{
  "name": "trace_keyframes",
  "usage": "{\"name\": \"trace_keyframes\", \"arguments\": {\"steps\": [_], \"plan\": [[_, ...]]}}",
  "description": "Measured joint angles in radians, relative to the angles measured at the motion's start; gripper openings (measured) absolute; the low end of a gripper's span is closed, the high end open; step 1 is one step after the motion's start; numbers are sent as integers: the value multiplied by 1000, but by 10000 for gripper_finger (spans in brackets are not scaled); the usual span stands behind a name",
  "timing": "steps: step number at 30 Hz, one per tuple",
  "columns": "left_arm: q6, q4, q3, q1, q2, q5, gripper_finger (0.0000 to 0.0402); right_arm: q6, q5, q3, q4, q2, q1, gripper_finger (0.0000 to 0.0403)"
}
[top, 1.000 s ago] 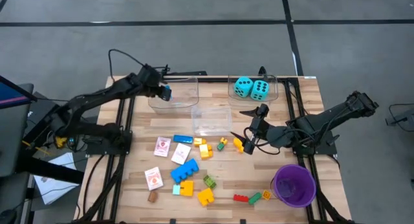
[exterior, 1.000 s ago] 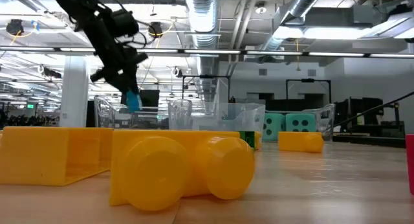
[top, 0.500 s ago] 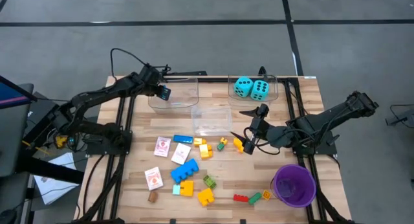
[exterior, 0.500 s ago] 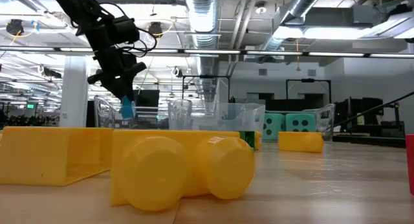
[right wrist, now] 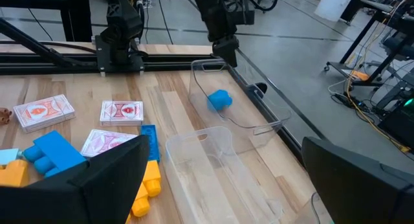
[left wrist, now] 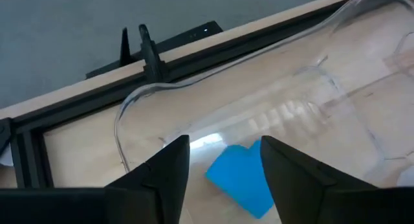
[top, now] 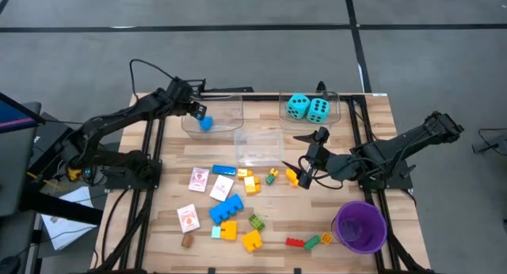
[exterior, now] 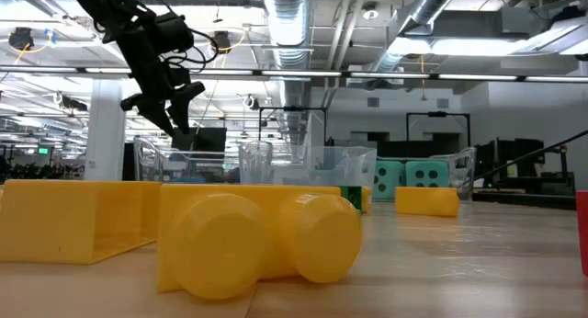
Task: Pick & Place Toys
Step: Put the brown game piece into the top left transparent bin
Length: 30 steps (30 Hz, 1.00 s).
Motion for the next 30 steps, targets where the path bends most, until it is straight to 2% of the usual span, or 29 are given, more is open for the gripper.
{"name": "trace_keyframes", "arguments": {"steps": [7,14,19,25,30], "plan": [[4,12,0,-33,-70,3,194,0,0,0,0,0,0,395],[28,16,0,-101,-189,120,192,0,0,0,-4,0,0,395],[29,15,0,-181,-260,150,191,0,0,0,-4,0,0,395],[22,-1,0,-307,-311,271,191,0,0,0,-4,0,0,395],[-28,-72,0,-507,-316,392,191,8,0,0,-14,0,0,395]]}}
